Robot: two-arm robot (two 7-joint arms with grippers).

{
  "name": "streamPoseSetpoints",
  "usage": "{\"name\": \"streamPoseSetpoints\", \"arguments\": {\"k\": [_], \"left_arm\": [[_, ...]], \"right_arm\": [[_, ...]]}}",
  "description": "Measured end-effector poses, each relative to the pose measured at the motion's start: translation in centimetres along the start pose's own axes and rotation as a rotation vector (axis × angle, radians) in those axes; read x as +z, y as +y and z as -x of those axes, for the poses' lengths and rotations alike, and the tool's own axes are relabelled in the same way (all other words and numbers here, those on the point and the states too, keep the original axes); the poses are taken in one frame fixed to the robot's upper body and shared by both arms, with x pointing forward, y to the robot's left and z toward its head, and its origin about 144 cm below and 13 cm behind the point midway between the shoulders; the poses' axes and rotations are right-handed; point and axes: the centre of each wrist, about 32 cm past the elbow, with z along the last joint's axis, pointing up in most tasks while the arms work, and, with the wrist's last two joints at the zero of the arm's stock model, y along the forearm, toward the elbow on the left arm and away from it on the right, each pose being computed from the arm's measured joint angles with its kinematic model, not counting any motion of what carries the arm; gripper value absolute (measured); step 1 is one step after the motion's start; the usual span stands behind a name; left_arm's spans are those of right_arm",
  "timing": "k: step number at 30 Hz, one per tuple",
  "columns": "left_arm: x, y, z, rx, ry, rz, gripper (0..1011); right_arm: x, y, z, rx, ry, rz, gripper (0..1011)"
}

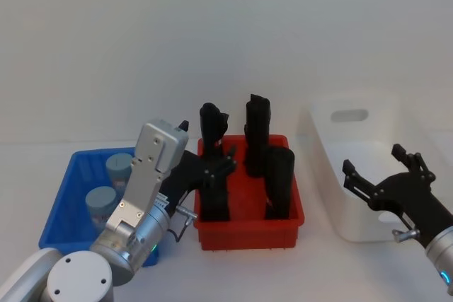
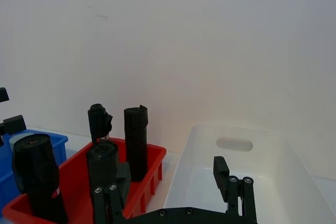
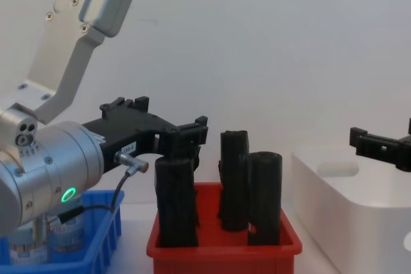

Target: Pick the cotton swabs from the blue box and place them into the white box.

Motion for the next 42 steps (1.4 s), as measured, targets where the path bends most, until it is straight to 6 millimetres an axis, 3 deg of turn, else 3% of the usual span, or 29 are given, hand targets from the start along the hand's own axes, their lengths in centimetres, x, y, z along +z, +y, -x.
{"name": "streamPoseSetpoints", "arguments": {"k": [42], "left_arm": [[0.00,0.00,0.00,0.000,0.000,0.000,1004]], "right_arm": [[0.00,0.02,0.00,0.002,0.000,0.000,1001]]}}
